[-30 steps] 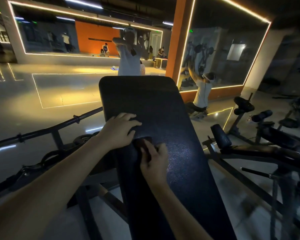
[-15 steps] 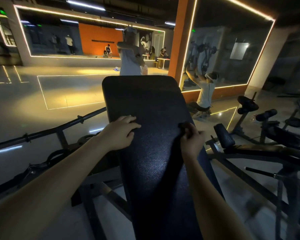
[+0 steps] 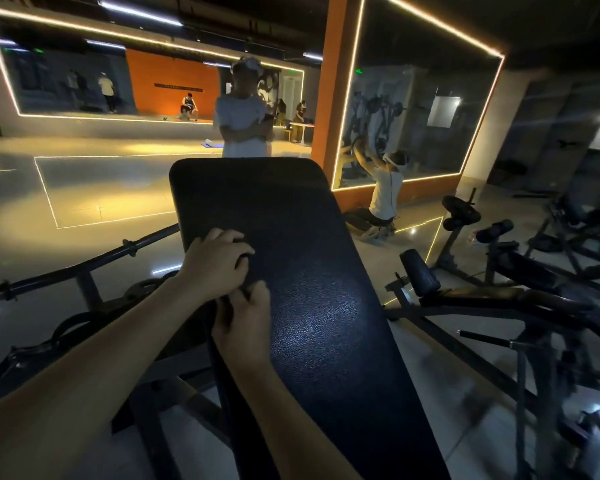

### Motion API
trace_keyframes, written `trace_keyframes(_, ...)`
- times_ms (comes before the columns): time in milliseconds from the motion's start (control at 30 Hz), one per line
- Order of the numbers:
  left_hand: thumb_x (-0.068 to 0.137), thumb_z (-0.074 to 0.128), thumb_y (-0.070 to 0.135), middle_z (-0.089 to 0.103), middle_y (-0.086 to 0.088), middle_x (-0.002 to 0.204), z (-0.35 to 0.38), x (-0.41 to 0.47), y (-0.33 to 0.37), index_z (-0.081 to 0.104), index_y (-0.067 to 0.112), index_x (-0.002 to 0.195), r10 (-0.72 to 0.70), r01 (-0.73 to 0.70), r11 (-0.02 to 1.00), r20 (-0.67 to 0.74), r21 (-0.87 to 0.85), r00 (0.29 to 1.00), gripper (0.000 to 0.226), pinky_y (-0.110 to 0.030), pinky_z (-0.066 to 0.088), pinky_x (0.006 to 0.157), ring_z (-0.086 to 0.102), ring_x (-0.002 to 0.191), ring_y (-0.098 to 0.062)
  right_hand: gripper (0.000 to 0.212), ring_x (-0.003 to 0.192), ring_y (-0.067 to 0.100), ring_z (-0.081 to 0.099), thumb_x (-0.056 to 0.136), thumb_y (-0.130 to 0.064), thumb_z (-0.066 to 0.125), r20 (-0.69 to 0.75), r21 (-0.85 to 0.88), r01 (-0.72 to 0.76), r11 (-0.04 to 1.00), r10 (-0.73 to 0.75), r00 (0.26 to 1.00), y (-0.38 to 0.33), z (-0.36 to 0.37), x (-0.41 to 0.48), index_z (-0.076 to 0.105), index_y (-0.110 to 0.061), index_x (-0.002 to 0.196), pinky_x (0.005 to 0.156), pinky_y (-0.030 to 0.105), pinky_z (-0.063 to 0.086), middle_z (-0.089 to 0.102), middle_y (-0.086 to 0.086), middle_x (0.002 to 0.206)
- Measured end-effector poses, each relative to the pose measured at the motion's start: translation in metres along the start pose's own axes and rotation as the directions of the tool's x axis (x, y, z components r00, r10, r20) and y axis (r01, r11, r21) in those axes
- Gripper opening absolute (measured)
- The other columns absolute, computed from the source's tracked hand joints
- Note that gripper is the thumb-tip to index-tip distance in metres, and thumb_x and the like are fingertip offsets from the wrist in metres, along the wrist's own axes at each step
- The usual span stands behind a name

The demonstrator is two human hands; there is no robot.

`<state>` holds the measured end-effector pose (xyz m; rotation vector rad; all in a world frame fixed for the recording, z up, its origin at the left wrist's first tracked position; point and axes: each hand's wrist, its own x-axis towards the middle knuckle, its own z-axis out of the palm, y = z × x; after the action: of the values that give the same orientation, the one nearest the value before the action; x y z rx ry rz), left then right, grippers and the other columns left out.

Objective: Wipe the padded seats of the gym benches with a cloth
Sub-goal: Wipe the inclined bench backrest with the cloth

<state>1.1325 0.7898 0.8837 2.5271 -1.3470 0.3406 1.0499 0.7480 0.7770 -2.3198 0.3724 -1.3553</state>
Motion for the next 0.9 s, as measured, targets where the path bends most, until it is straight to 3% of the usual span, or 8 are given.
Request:
trace_keyframes(133, 0.098, 0.046, 0.028, 0.043, 0.004, 0.147, 0.0, 0.009, 0.004, 0.06, 0.03, 0.13, -0.002, 0.0, 0.998, -0.036, -0.065, 0.999, 0.035, -0.037, 0.032, 0.102, 0.034, 0.134, -0.019, 0.04, 0.084, 0.023, 0.046, 0.088, -0.003, 0.06, 0.086, -0.004, 0.199, 0.98, -0.198, 0.976, 0.009, -0.002, 0.0, 0.064, -0.015, 0.126, 0.067, 0.032, 0.043, 0.051, 0.009, 0.097)
trace_keyframes(233, 0.098, 0.044, 0.019, 0.042, 0.003, 0.148, -0.004, 0.015, -0.009, 0.06, 0.029, 0.13, 0.03, -0.033, 0.998, -0.058, -0.044, 0.998, 0.038, -0.038, 0.029, 0.106, 0.032, 0.136, -0.02, 0.043, 0.084, 0.02, 0.046, 0.088, -0.007, 0.065, 0.099, -0.057, 0.23, 0.971, -0.224, 0.97, 0.045, -0.022, 0.015, 0.065, -0.018, 0.129, 0.07, 0.025, 0.043, 0.045, 0.002, 0.095)
trace_keyframes(367, 0.101, 0.044, 0.022, 0.027, 0.001, 0.159, -0.001, 0.016, -0.039, 0.051, 0.031, 0.14, 0.091, -0.091, 0.996, -0.052, 0.011, 0.994, 0.041, -0.04, 0.017, 0.117, 0.015, 0.148, -0.022, 0.036, 0.092, 0.022, 0.051, 0.093, -0.011, 0.063, -0.046, -0.079, -0.135, 0.988, 0.131, 0.99, 0.117, -0.063, 0.049, 0.065, -0.018, 0.128, 0.087, 0.017, 0.04, 0.04, 0.001, 0.102)
trace_keyframes(533, 0.089, 0.02, 0.062, 0.013, -0.004, 0.163, 0.016, -0.01, -0.043, 0.04, 0.034, 0.148, 0.224, -0.226, 0.972, 0.034, 0.071, 0.974, 0.068, -0.038, -0.004, 0.118, 0.005, 0.151, -0.023, 0.041, 0.106, 0.025, 0.052, 0.095, -0.011, 0.057, -0.22, 0.0, -0.548, 0.836, 0.535, 0.816, 0.163, -0.093, 0.096, 0.055, -0.018, 0.136, 0.099, 0.034, 0.044, 0.042, 0.011, 0.119)
trace_keyframes(600, 0.09, 0.024, 0.064, 0.008, -0.002, 0.163, 0.031, -0.026, -0.03, 0.036, 0.037, 0.149, 0.311, -0.323, 0.937, 0.102, 0.136, 0.945, 0.066, -0.042, -0.007, 0.119, 0.002, 0.151, -0.02, 0.038, 0.105, 0.022, 0.051, 0.095, -0.011, 0.058, -0.266, 0.045, -0.584, 0.81, 0.574, 0.775, 0.158, -0.085, 0.107, 0.058, -0.015, 0.133, 0.099, 0.028, 0.041, 0.043, 0.013, 0.12)
trace_keyframes(767, 0.091, 0.047, 0.049, 0.036, -0.004, 0.155, 0.062, -0.06, -0.005, 0.05, 0.031, 0.141, 0.43, -0.429, 0.882, 0.041, 0.196, 0.902, 0.053, -0.046, 0.02, 0.116, 0.031, 0.145, -0.021, 0.036, 0.103, 0.021, 0.053, 0.096, -0.019, 0.06, -0.176, 0.017, -0.445, 0.895, 0.441, 0.88, 0.127, -0.056, 0.114, 0.063, -0.02, 0.131, 0.096, 0.026, 0.042, 0.042, 0.004, 0.113)
trace_keyframes(833, 0.09, 0.051, 0.039, 0.05, -0.001, 0.146, 0.068, -0.067, 0.001, 0.061, 0.028, 0.131, 0.49, -0.482, 0.863, -0.02, 0.149, 0.871, 0.043, -0.04, 0.026, 0.112, 0.042, 0.138, -0.018, 0.033, 0.096, 0.024, 0.054, 0.094, -0.016, 0.062, -0.105, -0.004, -0.245, 0.969, 0.243, 0.964, 0.098, -0.036, 0.106, 0.065, -0.018, 0.127, 0.087, 0.026, 0.044, 0.042, 0.002, 0.103)
trace_keyframes(900, 0.078, 0.058, 0.034, 0.068, 0.004, 0.111, 0.07, -0.076, 0.007, 0.072, 0.026, 0.102, 0.547, -0.533, 0.826, -0.033, 0.183, 0.836, 0.03, -0.032, 0.038, 0.101, 0.06, 0.109, -0.016, 0.031, 0.087, 0.024, 0.052, 0.092, -0.017, 0.063, 0.001, 0.046, 0.033, 0.998, -0.033, 0.999, 0.057, -0.012, 0.089, 0.069, -0.018, 0.122, 0.078, 0.029, 0.046, 0.044, 0.004, 0.095)
